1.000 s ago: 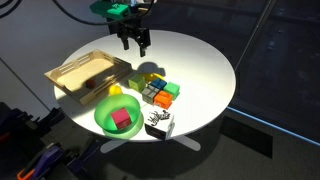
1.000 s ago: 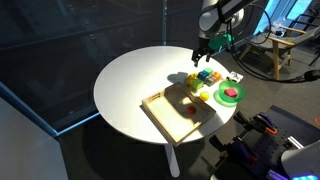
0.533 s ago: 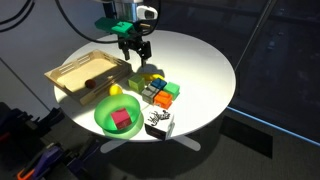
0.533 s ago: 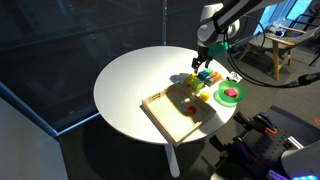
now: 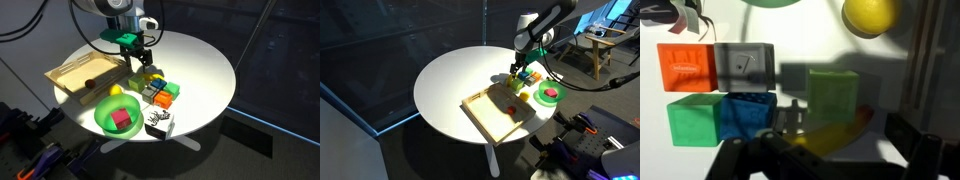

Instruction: Put the light green block on the tray

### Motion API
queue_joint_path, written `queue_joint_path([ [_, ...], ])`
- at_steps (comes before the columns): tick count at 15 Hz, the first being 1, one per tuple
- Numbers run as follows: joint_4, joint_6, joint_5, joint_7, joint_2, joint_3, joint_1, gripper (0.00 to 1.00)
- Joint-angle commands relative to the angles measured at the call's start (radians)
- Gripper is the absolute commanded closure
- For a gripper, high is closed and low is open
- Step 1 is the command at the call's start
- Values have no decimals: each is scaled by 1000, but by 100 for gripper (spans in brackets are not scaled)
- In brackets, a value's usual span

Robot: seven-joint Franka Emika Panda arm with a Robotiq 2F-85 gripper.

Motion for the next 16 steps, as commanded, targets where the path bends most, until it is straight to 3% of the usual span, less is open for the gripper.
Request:
queue_joint_path([
  [1,45,15,-15,-17,45,17,-15,0],
  [16,51,95,16,22,117,23,-24,0],
])
